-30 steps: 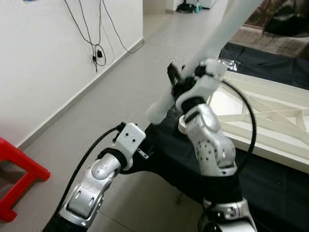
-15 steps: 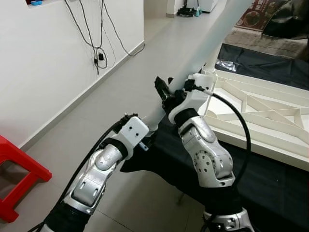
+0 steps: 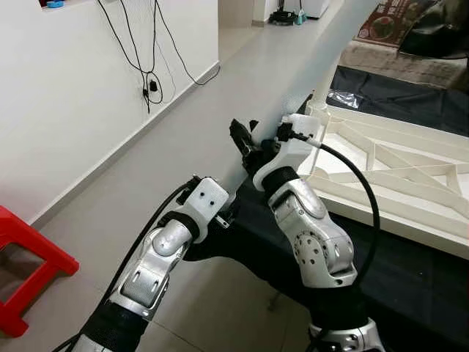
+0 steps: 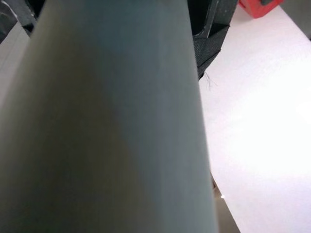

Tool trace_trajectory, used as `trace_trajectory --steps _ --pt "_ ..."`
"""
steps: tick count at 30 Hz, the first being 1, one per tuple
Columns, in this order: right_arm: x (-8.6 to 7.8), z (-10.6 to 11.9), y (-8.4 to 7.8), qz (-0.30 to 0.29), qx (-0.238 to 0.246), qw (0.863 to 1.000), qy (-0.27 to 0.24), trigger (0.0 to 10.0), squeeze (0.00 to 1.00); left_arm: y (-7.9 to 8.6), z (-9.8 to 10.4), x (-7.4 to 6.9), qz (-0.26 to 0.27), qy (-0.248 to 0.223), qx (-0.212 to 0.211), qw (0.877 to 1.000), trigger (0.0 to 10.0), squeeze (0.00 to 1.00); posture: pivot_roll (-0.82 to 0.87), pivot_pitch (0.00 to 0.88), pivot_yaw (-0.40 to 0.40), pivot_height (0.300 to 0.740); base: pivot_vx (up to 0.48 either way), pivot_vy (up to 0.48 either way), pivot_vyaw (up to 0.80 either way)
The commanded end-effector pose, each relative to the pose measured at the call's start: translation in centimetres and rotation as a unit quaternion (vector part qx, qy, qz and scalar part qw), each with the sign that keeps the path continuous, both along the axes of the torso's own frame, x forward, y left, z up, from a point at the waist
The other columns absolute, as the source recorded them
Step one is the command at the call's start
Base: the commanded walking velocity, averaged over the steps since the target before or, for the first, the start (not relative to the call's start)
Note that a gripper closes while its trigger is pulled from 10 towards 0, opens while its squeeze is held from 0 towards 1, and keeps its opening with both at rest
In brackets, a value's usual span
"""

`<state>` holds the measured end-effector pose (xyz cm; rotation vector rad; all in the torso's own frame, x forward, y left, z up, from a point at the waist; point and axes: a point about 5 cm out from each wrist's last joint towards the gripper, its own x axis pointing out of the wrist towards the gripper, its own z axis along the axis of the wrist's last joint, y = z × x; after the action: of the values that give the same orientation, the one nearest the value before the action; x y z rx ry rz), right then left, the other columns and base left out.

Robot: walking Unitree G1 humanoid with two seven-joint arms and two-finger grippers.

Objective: Building children table

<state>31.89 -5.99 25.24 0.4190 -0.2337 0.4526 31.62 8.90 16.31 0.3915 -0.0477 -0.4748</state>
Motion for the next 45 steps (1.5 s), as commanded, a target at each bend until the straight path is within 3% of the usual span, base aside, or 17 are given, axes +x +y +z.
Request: trace_trajectory --steps 1,14,15,16,33,34,35,36,42,43,45 --pt "-0.7 0.1 0.7 0.020 0.023 1.000 0.000 10.0 0.00 0.0 0.0 0.2 0.002 -0.004 -0.004 1.000 10.0 0.00 0.11 0.097 -0.013 0.740 0.000 0.000 0.00" --pt "-1.2 0.0 1.3 0.038 0.019 0.999 0.001 10.0 0.00 -0.5 0.0 0.8 -0.003 -0.008 -0.008 1.000 10.0 0.00 0.10 0.091 -0.008 0.740 0.000 0.000 0.00" --pt "-1.3 0.0 1.4 0.040 0.018 0.999 0.001 10.0 0.00 -0.6 0.0 0.8 -0.004 -0.009 -0.009 1.000 8.1 0.00 0.09 0.087 -0.007 0.740 0.000 0.000 0.00" --pt "-1.4 -0.1 1.5 0.043 0.018 0.999 0.002 10.0 0.00 -0.6 0.0 0.8 -0.005 -0.010 -0.015 1.000 0.0 0.00 0.09 0.088 -0.007 0.740 0.000 0.000 0.00" --pt "-0.8 0.0 0.3 0.011 0.009 1.000 -0.003 10.0 0.00 -0.6 -0.1 0.9 -0.005 -0.018 -0.023 1.000 0.2 0.00 0.05 0.071 0.003 0.740 0.000 0.000 0.00" --pt "-0.7 0.0 0.2 0.005 0.007 1.000 -0.003 10.0 0.00 -0.6 -0.1 0.9 -0.004 -0.016 -0.024 1.000 10.0 0.00 0.05 0.071 0.003 0.740 0.000 0.000 0.00" --pt "-0.5 0.0 -0.2 -0.003 0.001 1.000 -0.010 10.0 0.00 -0.4 0.0 0.9 -0.003 -0.017 -0.019 1.000 10.0 0.00 0.05 0.068 0.003 0.740 0.000 0.000 0.00" --pt "-0.4 -0.1 -0.4 -0.005 -0.002 1.000 -0.013 10.0 1.00 -0.1 -0.1 0.9 -0.002 -0.018 -0.018 1.000 10.0 0.00 0.05 0.064 0.006 0.740 0.000 0.000 0.00" --pt "-0.2 -0.5 -0.9 -0.014 -0.011 1.000 -0.017 10.0 1.00 0.7 -0.4 0.7 -0.004 -0.012 -0.013 1.000 10.0 0.00 0.05 0.062 0.006 0.740 0.000 0.000 0.00" --pt "-0.2 -0.7 -1.0 -0.012 -0.020 1.000 -0.016 10.0 0.20 1.2 -0.5 0.5 -0.013 -0.006 -0.014 1.000 10.0 0.00 0.06 0.060 0.007 0.740 0.000 0.000 0.00" --pt "-0.1 -0.9 -1.1 -0.011 -0.027 0.999 -0.016 10.0 0.20 1.4 -0.6 0.3 -0.018 -0.001 -0.016 1.000 10.0 0.00 0.06 0.060 0.007 0.740 0.000 0.000 0.00"
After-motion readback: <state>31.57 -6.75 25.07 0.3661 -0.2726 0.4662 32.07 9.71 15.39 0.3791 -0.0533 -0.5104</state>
